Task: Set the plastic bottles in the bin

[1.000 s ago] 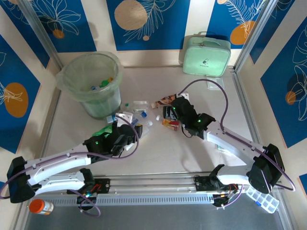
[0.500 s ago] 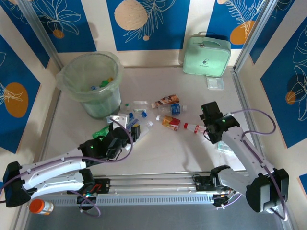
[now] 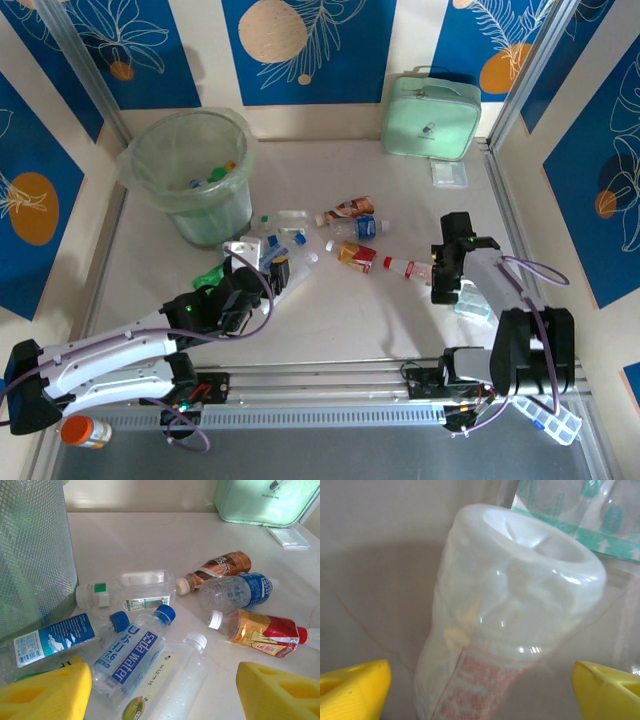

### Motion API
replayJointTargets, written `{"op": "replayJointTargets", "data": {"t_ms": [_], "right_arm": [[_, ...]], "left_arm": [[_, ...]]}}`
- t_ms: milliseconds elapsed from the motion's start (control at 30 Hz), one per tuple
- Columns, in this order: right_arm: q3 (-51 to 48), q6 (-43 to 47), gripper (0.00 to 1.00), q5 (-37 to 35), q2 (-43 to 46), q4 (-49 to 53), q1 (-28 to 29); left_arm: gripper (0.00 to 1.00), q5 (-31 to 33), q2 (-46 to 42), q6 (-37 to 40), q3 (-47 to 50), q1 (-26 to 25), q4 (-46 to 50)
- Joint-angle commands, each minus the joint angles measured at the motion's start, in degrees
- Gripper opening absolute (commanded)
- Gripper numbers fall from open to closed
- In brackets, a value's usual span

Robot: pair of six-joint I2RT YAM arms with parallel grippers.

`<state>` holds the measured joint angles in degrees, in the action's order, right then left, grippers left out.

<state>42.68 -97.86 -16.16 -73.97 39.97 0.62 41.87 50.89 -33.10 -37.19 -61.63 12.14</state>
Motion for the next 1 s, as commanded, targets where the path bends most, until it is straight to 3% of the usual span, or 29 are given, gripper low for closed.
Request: {"op": "replayJointTargets", "data": {"t_ms": [0, 300, 467, 567, 700, 967], "right_arm": [[1.89, -1.36, 0.90, 3.14, -2.80, -1.49, -0.69], [0.32, -1.34, 0.73, 4.03, -7.70, -5.60, -2.19], [0.28, -0.46, 0.55, 4.12, -8.04, -6.35, -2.38], [1.09, 1.62, 0.54, 4.05, -6.99, -6.10, -2.25], [0.99, 4.39, 0.42, 2.98, -2.30, -5.08, -1.94], [2.55, 18.24, 0.42, -1.15, 13.46, -6.78, 2.70]], "left_arm": [[0.76, 1.82, -0.15, -0.31, 0.53, 0.14, -1.46], [0.77, 2.97, -0.51, -0.20, 0.52, 0.37, -1.10], [0.77, 3.57, -0.88, 0.10, 0.63, 0.37, -1.14], [0.77, 4.05, -1.45, 0.47, 0.94, 0.41, -1.39], [0.77, 5.65, -2.58, 0.85, 1.10, 0.46, -0.89], [0.77, 5.29, -10.80, 4.98, 4.73, 0.45, -3.09]]}}
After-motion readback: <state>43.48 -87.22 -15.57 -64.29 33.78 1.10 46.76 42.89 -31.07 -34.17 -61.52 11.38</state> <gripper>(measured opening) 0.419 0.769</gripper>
